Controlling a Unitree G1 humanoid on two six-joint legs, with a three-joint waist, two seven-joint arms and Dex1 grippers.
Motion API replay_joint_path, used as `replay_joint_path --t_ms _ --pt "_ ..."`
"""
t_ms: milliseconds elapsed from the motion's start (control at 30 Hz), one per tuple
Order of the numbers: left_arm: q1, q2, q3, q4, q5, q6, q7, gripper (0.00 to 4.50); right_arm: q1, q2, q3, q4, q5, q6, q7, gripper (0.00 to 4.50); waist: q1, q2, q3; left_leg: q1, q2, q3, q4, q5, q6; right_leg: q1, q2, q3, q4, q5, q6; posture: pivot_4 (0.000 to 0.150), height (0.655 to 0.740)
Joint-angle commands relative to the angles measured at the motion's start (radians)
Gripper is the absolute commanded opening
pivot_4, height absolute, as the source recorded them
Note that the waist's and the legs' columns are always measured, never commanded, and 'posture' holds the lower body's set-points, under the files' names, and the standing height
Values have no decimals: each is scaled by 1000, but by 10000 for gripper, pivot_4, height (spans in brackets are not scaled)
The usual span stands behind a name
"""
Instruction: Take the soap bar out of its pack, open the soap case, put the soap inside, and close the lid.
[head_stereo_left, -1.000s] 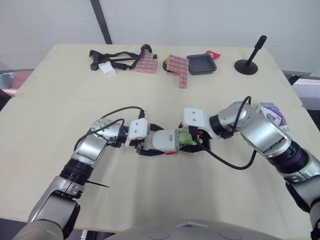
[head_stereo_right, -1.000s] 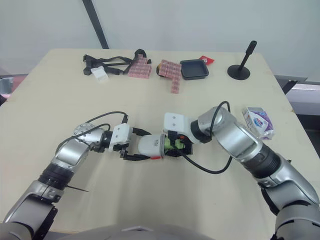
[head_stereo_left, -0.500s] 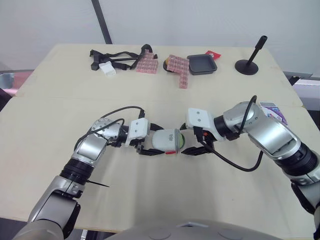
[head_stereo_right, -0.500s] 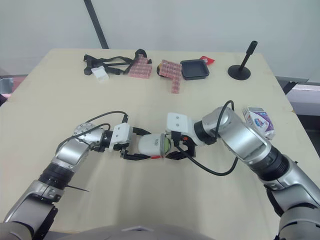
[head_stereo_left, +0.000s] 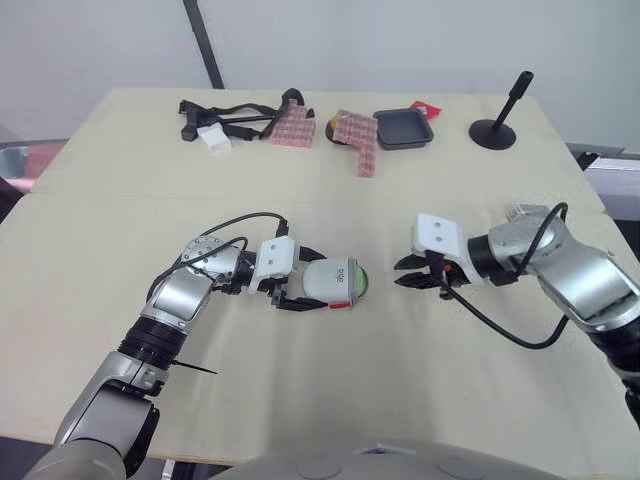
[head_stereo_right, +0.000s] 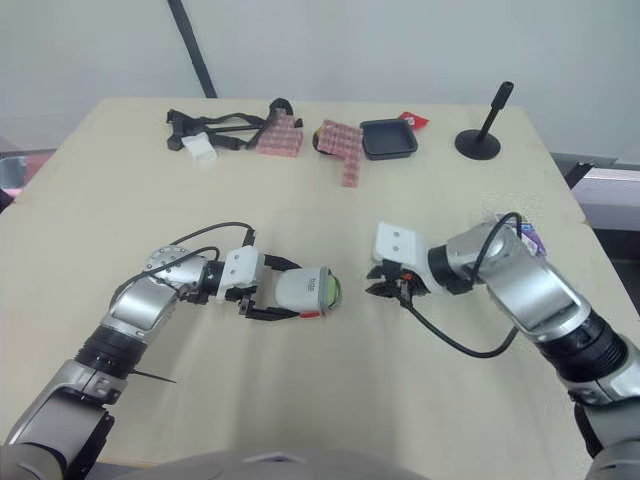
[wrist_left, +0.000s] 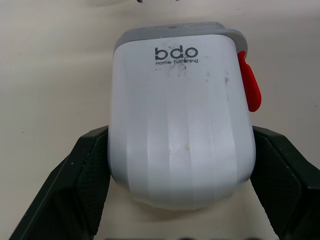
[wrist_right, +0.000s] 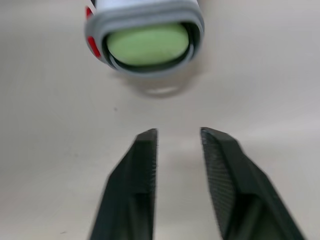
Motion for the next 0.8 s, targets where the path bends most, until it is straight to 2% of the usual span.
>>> replay_joint_path --t_ms 33,800 --pt "-7 8 5 -13 -7 -20 -4 34460 10 -4 -12 -3 -19 -52 -5 262 0 0 0 0 0 0 0 0 0 0 0 0 0 0 0 1500 7400" --pt "-32 -2 1 2 1 -13 4 34460 2 110 69 -29 -59 -86 -41 262 0 0 0 0 1 0 0 0 0 0 0 0 0 0 0 1500 7400"
